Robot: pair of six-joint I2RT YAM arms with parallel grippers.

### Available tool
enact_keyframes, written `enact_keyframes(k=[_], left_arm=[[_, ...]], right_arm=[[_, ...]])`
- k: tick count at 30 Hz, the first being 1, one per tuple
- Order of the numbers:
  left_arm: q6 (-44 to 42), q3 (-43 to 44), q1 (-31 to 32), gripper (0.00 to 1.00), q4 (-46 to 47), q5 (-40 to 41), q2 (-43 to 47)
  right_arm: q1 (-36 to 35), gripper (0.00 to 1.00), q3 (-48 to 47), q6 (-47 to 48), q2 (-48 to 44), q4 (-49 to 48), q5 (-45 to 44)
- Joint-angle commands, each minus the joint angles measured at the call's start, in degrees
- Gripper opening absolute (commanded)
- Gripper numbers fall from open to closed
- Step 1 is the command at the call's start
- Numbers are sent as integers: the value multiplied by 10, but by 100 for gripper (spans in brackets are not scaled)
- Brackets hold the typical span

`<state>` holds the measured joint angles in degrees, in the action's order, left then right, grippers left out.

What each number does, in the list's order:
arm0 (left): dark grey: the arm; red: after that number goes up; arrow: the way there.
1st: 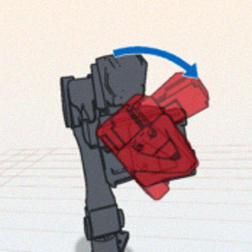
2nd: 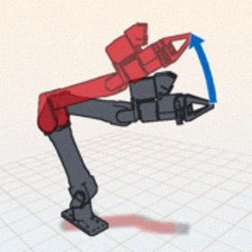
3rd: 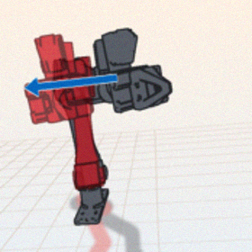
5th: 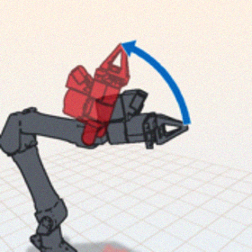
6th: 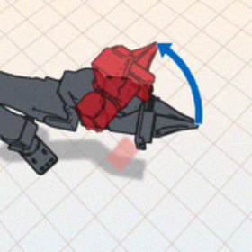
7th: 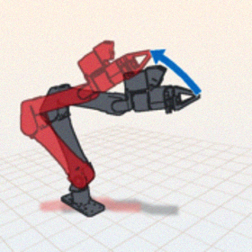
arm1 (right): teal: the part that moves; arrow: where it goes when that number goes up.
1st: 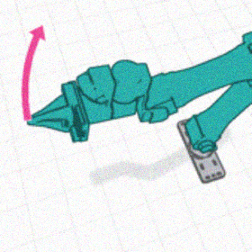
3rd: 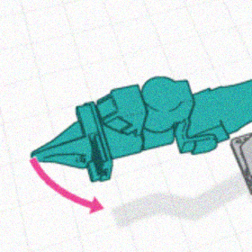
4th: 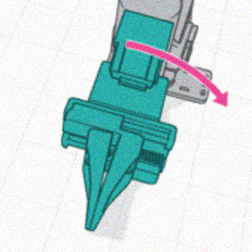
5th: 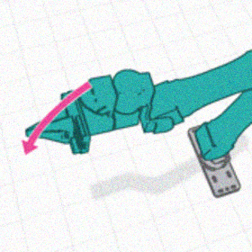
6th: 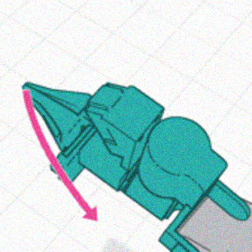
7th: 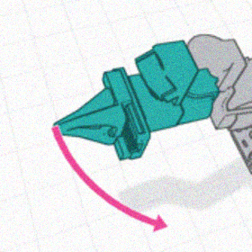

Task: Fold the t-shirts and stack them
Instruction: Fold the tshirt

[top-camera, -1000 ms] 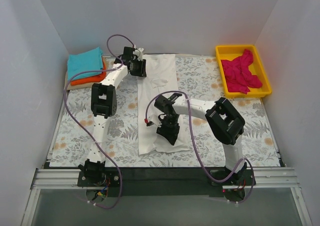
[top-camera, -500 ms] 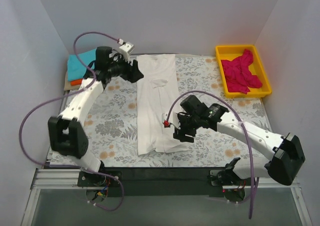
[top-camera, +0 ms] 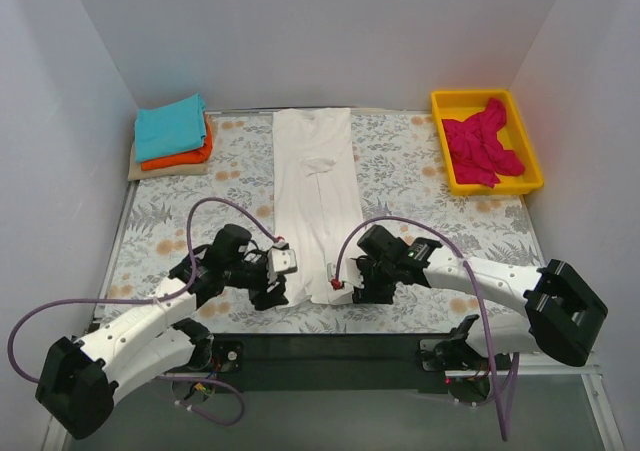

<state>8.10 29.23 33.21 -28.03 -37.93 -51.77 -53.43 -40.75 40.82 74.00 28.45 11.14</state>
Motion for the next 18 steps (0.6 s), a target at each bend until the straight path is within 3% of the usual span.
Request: enact_keyframes(k=[1, 4, 10, 14, 18], left_arm=[[-14, -39, 60, 53, 38, 68, 44], [15, -57, 113, 55, 86, 127, 27], [20, -85, 169, 56, 142, 163, -18], [13, -111, 213, 54, 171, 197, -48], [11, -118, 216, 51, 189, 234, -81]], right_arm=[[-25, 53, 23, 11, -20, -39, -3], [-44, 53, 44, 12, -17, -64, -21], [-55, 53, 73, 16, -3, -107, -41], [-77, 50, 99, 20, 6, -123, -58], [-98, 43, 117, 16, 19, -139, -65]])
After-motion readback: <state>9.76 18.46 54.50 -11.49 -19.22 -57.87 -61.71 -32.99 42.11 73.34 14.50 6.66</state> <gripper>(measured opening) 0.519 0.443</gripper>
